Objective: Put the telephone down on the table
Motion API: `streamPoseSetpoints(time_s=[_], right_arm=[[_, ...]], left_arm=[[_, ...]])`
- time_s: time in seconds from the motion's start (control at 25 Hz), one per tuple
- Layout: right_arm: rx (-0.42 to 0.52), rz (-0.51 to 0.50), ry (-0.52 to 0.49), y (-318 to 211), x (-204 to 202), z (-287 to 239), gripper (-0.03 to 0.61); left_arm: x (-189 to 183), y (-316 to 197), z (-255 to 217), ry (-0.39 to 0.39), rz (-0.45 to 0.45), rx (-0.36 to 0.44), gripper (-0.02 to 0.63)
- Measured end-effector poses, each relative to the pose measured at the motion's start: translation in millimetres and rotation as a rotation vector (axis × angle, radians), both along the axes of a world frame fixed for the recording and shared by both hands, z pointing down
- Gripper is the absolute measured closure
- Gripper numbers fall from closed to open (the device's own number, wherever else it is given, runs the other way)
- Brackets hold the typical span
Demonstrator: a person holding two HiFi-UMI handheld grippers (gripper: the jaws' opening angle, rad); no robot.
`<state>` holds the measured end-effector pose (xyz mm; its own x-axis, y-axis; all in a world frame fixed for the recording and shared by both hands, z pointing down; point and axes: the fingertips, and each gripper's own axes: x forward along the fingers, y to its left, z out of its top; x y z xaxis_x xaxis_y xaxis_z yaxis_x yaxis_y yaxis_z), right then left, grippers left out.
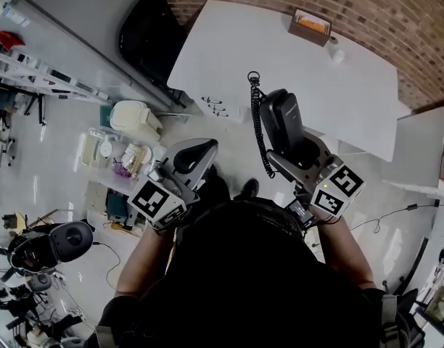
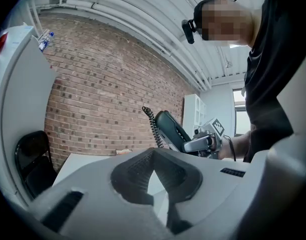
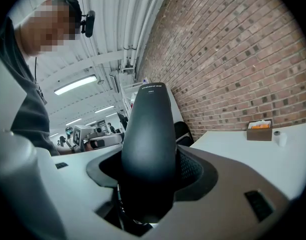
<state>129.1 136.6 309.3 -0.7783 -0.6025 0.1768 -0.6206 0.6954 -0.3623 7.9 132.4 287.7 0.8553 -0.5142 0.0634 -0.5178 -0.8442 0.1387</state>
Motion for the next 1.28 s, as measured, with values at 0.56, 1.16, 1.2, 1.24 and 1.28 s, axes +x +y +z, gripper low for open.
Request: streamPoseSetpoints(time_s=[0.56, 1.16, 1.2, 1.24, 1.28], right_arm=[[-0.021, 0.092, 0.011, -77.5, 7.0, 1.2, 0.302], [-0.053, 0.2, 0.082, -217.5, -32.4, 11.0, 0.302], [-0.055, 0.206, 0.088, -226.0, -36.7, 11.1, 0.302], [-0.057, 0.213, 0.092, -234.2, -40.7, 11.1, 0.302], [-0.058, 0.222, 0.096, -242.1, -44.4, 11.1, 0.302]], left_arm=[[23.9, -92.2, -1.9, 0.009, 0.115, 0.015, 0.606], [-23.8, -241.4, 3.3, 0.072, 0.221, -0.009, 0.606], [-28.6, -249.7, 2.8, 0.072, 0.228, -0.008, 0.606], [-33.4, -257.3, 2.5, 0.072, 0.236, -0.007, 0.606], [-38.3, -264.7, 2.5, 0.072, 0.242, -0.007, 0.606]])
